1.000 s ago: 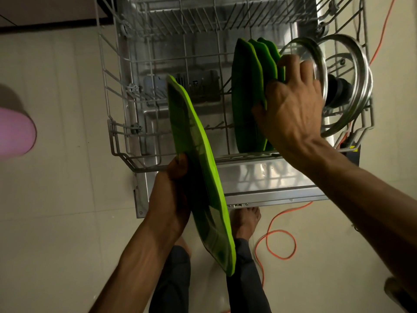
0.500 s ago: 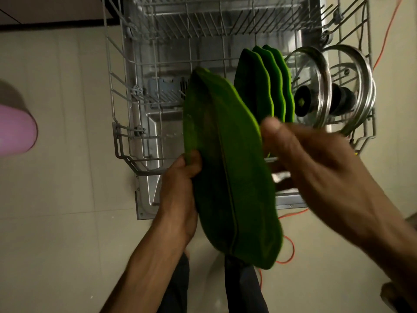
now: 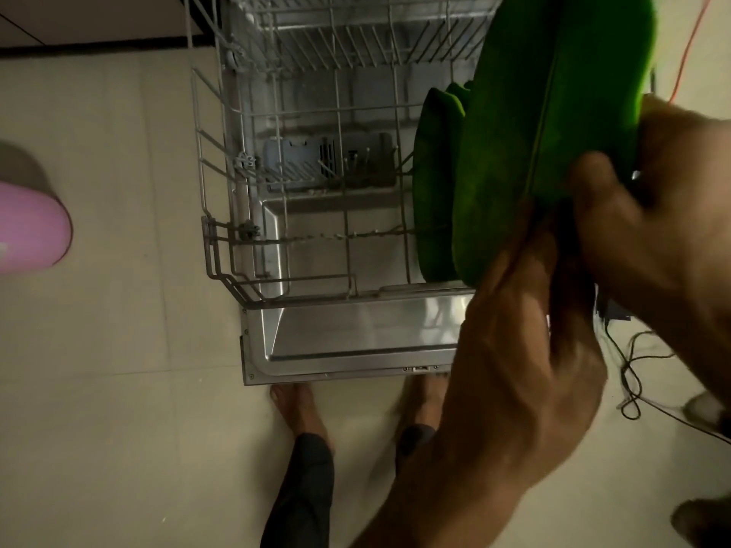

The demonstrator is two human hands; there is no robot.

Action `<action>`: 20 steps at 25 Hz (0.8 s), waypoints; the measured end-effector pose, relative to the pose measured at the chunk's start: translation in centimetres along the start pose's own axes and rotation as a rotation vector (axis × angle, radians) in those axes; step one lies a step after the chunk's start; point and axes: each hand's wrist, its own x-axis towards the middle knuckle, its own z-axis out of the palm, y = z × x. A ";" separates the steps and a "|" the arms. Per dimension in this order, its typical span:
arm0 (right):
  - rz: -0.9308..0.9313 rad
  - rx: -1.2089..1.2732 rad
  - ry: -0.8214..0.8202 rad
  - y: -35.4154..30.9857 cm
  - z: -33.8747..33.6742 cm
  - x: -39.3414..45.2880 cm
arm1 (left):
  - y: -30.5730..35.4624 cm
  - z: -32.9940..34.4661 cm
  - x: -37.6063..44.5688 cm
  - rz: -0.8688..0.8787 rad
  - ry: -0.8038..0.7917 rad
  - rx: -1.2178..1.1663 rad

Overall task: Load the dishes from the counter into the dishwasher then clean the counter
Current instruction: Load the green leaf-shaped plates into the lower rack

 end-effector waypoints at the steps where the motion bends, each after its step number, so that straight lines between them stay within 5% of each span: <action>1: -0.024 -0.041 -0.025 -0.3 0.2 0.6 | -0.3 0.0 0.5 -0.028 0.016 -0.012; 20: -0.017 -0.291 -0.180 0.0 6.7 3.2 | -5.1 -3.3 5.1 -0.312 -0.023 0.040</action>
